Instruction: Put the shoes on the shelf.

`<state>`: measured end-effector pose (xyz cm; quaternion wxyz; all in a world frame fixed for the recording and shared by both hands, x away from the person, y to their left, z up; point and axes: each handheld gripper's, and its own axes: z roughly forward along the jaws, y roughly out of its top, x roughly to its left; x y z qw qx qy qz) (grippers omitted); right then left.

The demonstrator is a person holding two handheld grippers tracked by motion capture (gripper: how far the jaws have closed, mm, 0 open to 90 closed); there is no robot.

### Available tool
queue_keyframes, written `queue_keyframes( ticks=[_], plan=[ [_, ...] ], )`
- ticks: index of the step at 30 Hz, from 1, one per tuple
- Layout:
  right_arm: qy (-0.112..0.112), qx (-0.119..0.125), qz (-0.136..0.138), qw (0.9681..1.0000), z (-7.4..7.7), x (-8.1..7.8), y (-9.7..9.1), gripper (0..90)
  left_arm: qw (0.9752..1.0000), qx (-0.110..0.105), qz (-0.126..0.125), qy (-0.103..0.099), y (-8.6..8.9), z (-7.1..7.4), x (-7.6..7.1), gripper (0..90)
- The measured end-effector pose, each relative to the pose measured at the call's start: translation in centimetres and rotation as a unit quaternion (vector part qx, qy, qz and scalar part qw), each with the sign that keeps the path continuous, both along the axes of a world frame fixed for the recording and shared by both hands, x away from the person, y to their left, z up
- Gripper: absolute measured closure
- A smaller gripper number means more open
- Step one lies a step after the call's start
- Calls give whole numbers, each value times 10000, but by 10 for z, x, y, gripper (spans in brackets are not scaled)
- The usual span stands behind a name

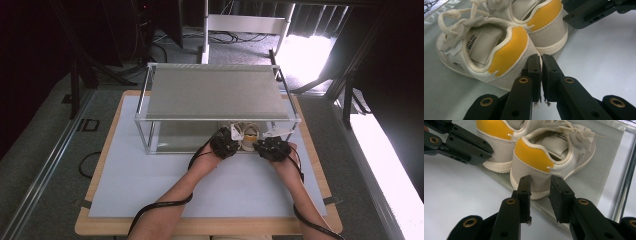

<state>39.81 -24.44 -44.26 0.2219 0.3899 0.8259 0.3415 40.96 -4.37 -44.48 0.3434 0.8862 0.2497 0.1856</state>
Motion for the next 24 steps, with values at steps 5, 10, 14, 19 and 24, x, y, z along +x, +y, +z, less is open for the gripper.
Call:
queue_keyframes(
  ticks=[5,10,14,19,24],
  plan=[
    [-48,2,-84,10000,-3,11,3,684,9999,-45,93,8,-1,-2,9,848],
    [27,153,-294,9994,-6,16,4,659,9999,-45,97,-21,-4,-3,9,847],
    [-98,286,-244,9992,-8,14,1,579,9999,-83,140,-4,-4,-4,5,846],
    [-131,525,-178,9984,-9,-1,-2,460,9998,-165,61,-81,1,-2,-7,835],
    [-272,589,-77,9979,-12,-17,-4,363,9992,-386,-54,9,12,-1,-22,712]
  ],
)
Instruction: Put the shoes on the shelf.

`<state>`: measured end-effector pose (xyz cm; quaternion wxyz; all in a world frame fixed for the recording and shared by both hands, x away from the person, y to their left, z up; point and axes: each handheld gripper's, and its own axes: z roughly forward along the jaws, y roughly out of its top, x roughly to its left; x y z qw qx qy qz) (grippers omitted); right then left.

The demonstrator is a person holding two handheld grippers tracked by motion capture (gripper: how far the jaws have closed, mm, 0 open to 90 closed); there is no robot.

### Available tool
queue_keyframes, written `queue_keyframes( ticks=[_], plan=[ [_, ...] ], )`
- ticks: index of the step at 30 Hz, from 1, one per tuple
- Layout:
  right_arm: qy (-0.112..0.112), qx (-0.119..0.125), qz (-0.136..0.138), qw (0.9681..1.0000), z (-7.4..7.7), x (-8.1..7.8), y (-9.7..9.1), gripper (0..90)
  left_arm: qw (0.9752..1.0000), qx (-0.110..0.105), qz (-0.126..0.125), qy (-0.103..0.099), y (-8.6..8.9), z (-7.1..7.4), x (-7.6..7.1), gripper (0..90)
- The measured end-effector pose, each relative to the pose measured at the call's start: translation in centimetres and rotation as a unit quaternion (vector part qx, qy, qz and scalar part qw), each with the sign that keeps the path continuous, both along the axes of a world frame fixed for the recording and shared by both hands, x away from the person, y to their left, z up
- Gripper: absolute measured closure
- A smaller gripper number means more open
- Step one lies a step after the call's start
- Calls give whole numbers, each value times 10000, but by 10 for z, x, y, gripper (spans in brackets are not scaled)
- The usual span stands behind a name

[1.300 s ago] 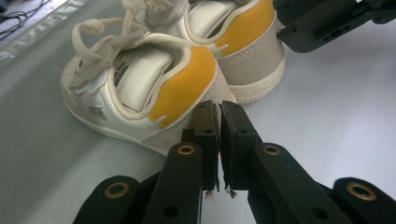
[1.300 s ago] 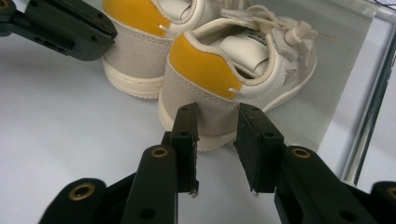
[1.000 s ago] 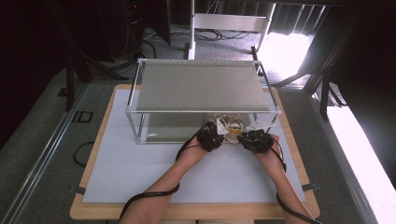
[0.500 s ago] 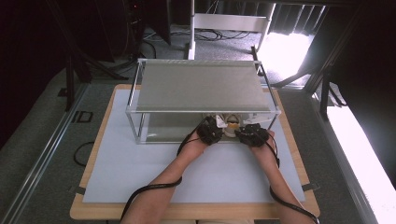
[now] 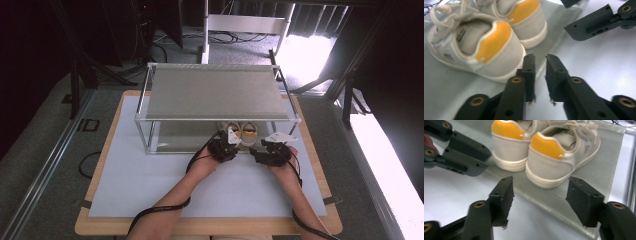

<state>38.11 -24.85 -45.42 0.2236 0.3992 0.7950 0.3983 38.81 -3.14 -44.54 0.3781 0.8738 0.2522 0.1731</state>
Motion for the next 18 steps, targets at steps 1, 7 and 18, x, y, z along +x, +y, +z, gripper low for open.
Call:
queue_keyframes(
  ticks=[1,7,18],
  plan=[
    [55,16,5,10000,-1,-3,0,307,9999,-110,-74,36,2,1,-2,675],
    [-23,130,252,9996,-2,-17,-1,160,9992,-392,-111,-2,12,5,-19,484],
    [-222,240,245,9992,-8,-49,-17,133,9979,-594,-58,257,44,-1,-44,270]
  ],
)
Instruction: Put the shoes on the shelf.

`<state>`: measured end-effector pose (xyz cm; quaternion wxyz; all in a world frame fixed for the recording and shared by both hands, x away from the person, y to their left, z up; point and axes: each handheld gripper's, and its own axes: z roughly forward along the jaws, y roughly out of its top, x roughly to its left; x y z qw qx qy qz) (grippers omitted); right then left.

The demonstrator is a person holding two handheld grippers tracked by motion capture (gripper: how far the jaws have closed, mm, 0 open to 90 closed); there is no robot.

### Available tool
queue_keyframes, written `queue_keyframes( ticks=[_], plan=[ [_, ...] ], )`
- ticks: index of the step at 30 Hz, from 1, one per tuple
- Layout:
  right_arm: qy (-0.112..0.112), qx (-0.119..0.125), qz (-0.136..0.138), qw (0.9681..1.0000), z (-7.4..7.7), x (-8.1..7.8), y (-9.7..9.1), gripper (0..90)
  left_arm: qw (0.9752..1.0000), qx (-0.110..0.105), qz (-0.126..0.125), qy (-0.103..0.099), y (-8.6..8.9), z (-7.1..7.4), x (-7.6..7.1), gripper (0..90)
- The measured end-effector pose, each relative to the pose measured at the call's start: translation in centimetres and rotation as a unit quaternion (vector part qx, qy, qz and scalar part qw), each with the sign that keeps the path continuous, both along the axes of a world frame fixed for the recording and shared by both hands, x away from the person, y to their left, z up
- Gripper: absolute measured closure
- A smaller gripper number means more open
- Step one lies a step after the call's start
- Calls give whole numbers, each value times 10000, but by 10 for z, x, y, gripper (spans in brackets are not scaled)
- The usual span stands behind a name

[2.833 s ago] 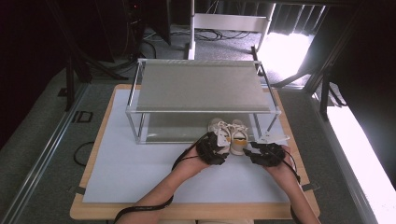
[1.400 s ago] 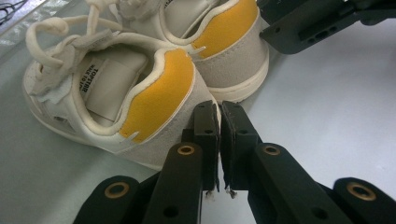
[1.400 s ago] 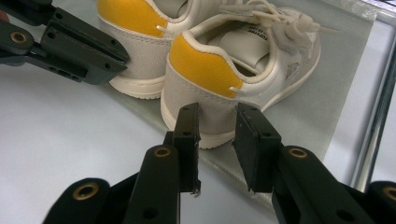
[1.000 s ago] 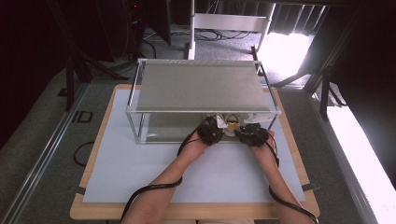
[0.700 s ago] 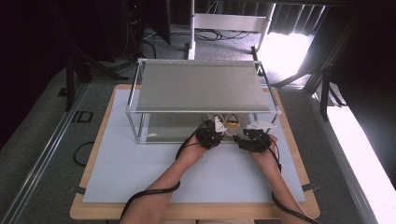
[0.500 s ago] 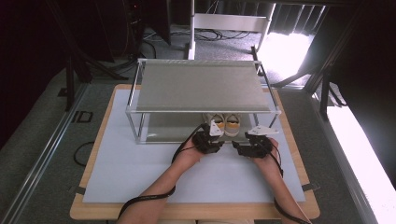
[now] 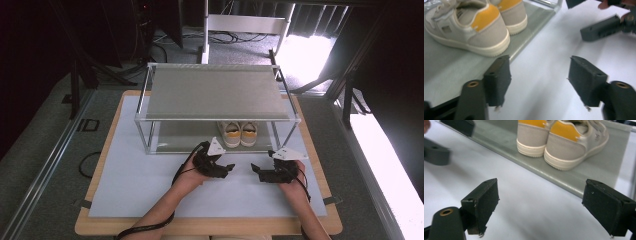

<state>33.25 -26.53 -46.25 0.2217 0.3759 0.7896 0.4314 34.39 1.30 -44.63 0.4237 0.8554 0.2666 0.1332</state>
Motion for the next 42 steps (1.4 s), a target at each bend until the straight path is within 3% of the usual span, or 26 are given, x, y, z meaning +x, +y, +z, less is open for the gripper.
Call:
queue_keyframes(
  ticks=[4,10,13,26,32,42],
  plan=[
    [64,-17,-45,10000,-5,-6,-8,133,9999,6,125,-24,14,-7,-6,171],
    [59,-79,-114,9999,-11,-14,-19,132,9997,-33,230,-48,36,-12,-10,136],
    [63,-42,-143,9999,-13,-16,-25,133,9993,48,358,-129,46,-16,-13,73],
    [-76,-122,-424,9990,-17,-26,-45,132,9961,7,825,-307,86,-24,-30,74],
    [-73,36,-530,9986,-16,-26,-51,133,9946,-22,980,-342,100,-29,-36,74],
    [-51,172,-558,9983,-17,-26,-53,133,9901,15,1295,-550,126,-35,-45,74]
  ],
)
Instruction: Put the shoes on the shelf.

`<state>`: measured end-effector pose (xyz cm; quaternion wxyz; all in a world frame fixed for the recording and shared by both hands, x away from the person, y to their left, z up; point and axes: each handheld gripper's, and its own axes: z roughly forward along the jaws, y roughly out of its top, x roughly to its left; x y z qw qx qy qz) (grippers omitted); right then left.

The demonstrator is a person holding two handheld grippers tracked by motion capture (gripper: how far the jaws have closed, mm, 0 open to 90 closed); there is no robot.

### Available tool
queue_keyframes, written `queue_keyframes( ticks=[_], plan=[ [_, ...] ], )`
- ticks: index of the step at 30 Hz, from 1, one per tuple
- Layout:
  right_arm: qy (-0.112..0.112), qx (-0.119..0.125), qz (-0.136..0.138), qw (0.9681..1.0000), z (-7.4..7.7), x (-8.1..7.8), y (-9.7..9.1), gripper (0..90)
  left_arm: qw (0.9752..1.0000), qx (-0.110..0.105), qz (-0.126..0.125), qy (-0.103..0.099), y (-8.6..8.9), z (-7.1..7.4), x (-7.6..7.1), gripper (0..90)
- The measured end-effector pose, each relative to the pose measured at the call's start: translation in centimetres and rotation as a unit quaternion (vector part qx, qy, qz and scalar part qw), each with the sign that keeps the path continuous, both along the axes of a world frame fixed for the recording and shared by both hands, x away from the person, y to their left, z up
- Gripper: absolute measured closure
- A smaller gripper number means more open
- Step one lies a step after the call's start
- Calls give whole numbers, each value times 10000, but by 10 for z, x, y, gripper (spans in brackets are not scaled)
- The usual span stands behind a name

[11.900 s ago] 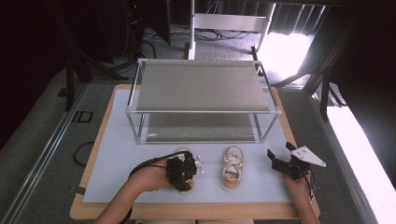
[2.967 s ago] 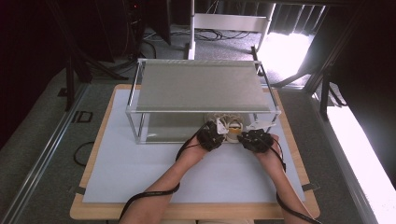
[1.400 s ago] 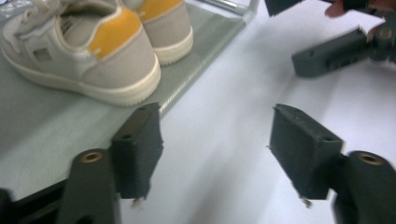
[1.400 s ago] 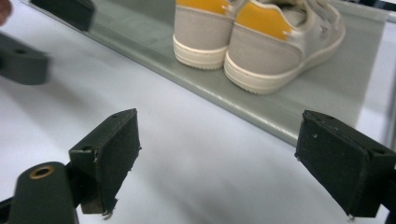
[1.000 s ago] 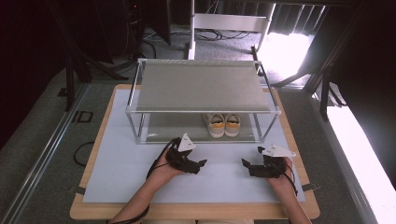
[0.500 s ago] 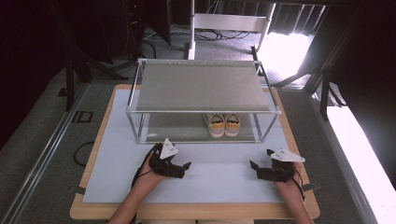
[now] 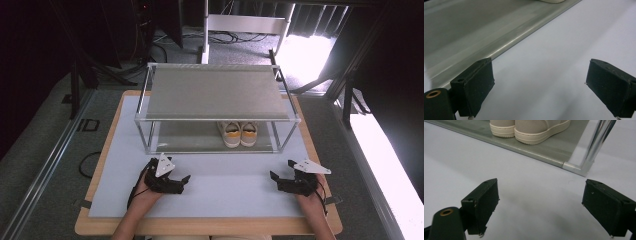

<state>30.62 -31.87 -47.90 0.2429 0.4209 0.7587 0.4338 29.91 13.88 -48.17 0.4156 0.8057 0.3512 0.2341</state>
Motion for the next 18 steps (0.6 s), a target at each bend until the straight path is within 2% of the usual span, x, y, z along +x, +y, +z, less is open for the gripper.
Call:
queue_keyframes(
  ticks=[3,7,12,18],
  plan=[
    [22,38,3,10000,0,1,-1,133,9998,-29,152,-124,7,-3,-3,74],
    [59,31,-19,10000,0,1,-1,133,9987,-272,366,-242,13,-3,-6,74],
    [85,-78,31,9999,-1,2,2,136,9976,-268,453,-443,13,-4,-10,79],
    [106,-183,74,9997,-1,3,4,138,9957,-547,600,-451,19,-4,-10,103]
  ],
)
